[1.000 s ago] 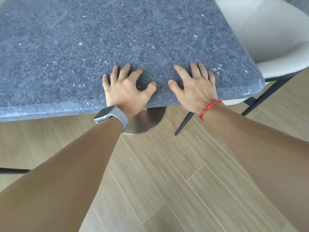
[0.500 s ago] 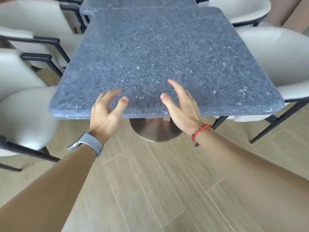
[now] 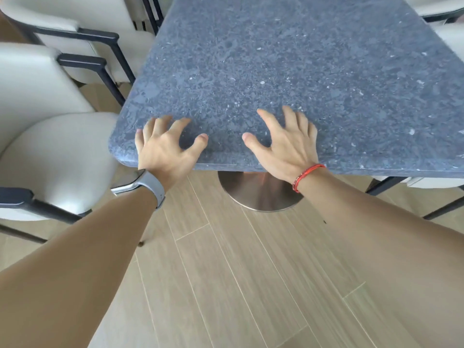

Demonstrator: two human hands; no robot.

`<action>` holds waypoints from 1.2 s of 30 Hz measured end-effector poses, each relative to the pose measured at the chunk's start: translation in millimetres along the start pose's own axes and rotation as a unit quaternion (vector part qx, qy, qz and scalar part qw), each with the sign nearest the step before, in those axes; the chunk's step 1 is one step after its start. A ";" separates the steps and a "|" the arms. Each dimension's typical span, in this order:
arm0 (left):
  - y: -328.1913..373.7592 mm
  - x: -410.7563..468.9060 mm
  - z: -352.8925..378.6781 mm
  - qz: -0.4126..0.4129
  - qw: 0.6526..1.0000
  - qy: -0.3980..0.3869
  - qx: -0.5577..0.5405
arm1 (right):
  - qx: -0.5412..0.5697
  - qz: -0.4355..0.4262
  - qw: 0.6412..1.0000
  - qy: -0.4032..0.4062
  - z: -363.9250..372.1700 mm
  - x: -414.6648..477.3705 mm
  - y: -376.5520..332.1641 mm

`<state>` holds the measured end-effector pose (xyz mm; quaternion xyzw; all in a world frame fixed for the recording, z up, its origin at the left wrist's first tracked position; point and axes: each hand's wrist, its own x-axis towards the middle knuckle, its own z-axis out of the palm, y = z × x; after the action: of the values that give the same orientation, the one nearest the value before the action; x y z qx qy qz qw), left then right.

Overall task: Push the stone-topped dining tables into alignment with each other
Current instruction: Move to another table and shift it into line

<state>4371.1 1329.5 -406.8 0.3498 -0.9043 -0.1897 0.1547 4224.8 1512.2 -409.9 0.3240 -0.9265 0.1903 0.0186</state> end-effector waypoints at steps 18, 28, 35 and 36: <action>-15.6 23.2 33.2 0.042 0.989 0.006 0.140 | -0.122 0.025 0.992 -0.011 24.2 7.0 -1.8; -11.9 23.3 37.6 0.031 0.992 0.053 0.108 | -0.112 0.019 0.994 -0.002 25.6 7.8 0.1; -13.0 22.1 40.2 0.039 0.990 0.067 0.115 | -0.114 0.012 0.993 0.015 29.1 7.9 0.6; -11.9 23.4 40.2 0.041 0.990 0.069 0.115 | -0.115 0.013 0.993 0.017 27.8 9.6 0.7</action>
<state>4344.8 1314.6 -444.1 0.3404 -0.9207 -0.0537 0.1832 4219.2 1496.9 -434.4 0.3047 -0.9459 0.0883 0.0686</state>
